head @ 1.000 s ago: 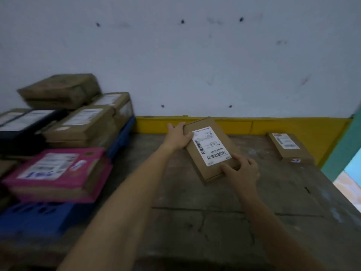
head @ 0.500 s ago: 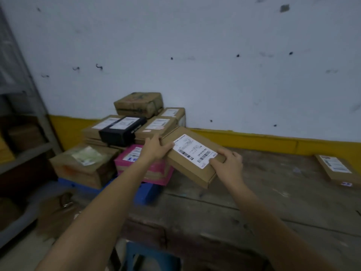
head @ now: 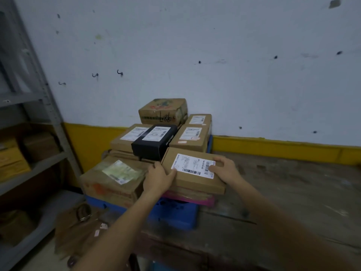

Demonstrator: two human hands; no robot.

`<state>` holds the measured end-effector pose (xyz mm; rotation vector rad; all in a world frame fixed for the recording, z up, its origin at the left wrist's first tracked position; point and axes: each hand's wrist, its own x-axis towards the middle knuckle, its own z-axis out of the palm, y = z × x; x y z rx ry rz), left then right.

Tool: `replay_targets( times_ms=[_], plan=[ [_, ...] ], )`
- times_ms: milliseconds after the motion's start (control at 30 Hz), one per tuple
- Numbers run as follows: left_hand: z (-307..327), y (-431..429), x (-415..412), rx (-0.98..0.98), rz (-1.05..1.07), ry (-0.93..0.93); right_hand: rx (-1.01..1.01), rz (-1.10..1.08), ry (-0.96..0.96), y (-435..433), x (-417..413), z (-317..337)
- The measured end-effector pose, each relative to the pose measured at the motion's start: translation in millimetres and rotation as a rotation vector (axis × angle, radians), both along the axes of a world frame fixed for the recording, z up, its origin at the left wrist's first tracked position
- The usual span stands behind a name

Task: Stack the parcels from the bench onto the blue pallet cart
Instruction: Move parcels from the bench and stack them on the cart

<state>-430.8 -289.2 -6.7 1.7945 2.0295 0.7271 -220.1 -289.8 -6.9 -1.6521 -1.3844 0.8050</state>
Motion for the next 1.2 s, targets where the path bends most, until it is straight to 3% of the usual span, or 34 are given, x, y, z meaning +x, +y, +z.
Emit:
replay_targets(
  times_ms=[133,633,833,1033,1200],
  plan=[
    [-14,-1,-2,0.049,-0.019,0.131,-0.021,0.002,-0.025,14,-10,-9],
    [-16,21,-7,0.114,-0.13,0.22,-0.034,-0.08,-0.015,31,-14,-15],
    [-3,20,-1,0.284,-0.138,0.344,0.031,-0.111,-0.026,21,-4,-12],
    [33,25,54,0.297,-0.245,0.288,0.117,-0.133,-0.176,-9,43,-3],
    [38,12,132,0.257,-0.416,0.211,0.072,-0.082,-0.323,-45,109,-8]
  ],
)
